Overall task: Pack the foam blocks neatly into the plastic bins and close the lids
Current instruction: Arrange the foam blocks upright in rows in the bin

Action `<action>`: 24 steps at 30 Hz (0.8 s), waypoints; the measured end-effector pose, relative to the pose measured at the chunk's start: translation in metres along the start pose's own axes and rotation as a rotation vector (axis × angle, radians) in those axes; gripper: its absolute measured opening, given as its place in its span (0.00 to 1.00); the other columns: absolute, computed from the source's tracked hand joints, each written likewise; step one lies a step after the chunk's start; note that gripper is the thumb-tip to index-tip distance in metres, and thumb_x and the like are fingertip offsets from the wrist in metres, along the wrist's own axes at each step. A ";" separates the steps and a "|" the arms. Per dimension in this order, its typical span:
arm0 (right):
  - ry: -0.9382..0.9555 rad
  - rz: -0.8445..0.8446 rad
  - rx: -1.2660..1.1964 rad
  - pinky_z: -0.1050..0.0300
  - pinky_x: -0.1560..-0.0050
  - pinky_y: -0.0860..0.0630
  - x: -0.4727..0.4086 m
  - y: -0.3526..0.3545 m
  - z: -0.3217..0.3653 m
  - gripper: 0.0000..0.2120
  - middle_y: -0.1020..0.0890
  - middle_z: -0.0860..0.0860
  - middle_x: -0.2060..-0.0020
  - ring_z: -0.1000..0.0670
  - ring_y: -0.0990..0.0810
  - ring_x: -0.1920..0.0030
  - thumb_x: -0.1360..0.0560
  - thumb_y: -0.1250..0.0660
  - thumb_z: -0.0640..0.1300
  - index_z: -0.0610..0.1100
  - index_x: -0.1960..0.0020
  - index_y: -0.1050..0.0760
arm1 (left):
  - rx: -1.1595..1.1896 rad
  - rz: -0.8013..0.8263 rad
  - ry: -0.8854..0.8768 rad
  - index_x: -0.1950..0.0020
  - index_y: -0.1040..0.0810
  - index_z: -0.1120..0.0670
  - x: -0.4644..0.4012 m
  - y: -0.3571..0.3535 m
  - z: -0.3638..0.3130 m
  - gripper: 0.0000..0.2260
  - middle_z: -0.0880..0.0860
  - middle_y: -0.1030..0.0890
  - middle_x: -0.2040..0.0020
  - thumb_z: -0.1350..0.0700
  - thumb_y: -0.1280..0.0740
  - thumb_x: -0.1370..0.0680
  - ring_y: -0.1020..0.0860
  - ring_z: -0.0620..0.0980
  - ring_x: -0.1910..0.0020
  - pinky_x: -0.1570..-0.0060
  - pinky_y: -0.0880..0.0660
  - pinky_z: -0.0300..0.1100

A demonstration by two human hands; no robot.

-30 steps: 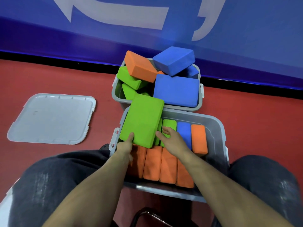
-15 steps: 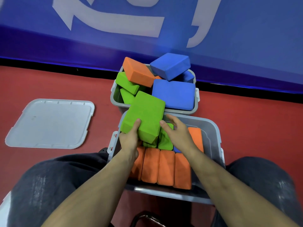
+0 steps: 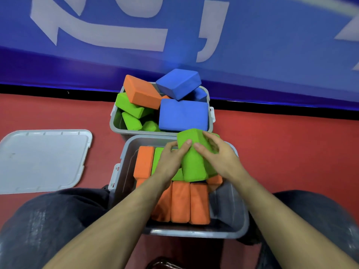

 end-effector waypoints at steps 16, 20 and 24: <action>-0.156 -0.013 0.132 0.50 0.45 0.18 0.051 0.088 -0.051 0.24 0.15 0.65 0.55 0.62 0.16 0.53 0.38 0.19 0.65 0.72 0.47 0.28 | -0.138 0.430 0.111 0.40 0.20 0.52 0.024 -0.082 0.023 0.17 0.60 0.15 0.43 0.45 0.26 0.24 0.17 0.54 0.40 0.40 0.20 0.59; -0.183 0.041 0.201 0.50 0.45 0.18 0.049 0.086 -0.056 0.39 0.14 0.62 0.53 0.60 0.16 0.51 0.45 0.23 0.75 0.65 0.37 0.25 | -0.161 0.423 0.150 0.44 0.19 0.52 0.025 -0.080 0.036 0.22 0.67 0.18 0.43 0.40 0.22 0.31 0.18 0.59 0.40 0.43 0.18 0.55; -0.208 0.095 0.159 0.52 0.47 0.18 0.050 0.079 -0.055 0.39 0.14 0.63 0.55 0.61 0.15 0.54 0.45 0.22 0.74 0.62 0.38 0.24 | -0.139 0.416 0.191 0.41 0.21 0.58 0.024 -0.077 0.041 0.18 0.59 0.14 0.46 0.49 0.24 0.24 0.16 0.56 0.44 0.41 0.19 0.54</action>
Point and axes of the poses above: each hand's wrist, its own x-axis away from the middle knuckle, its own y-axis out of the back of the hand, z = x × y, the point moved 7 cm from there along -x, towards the middle knuckle
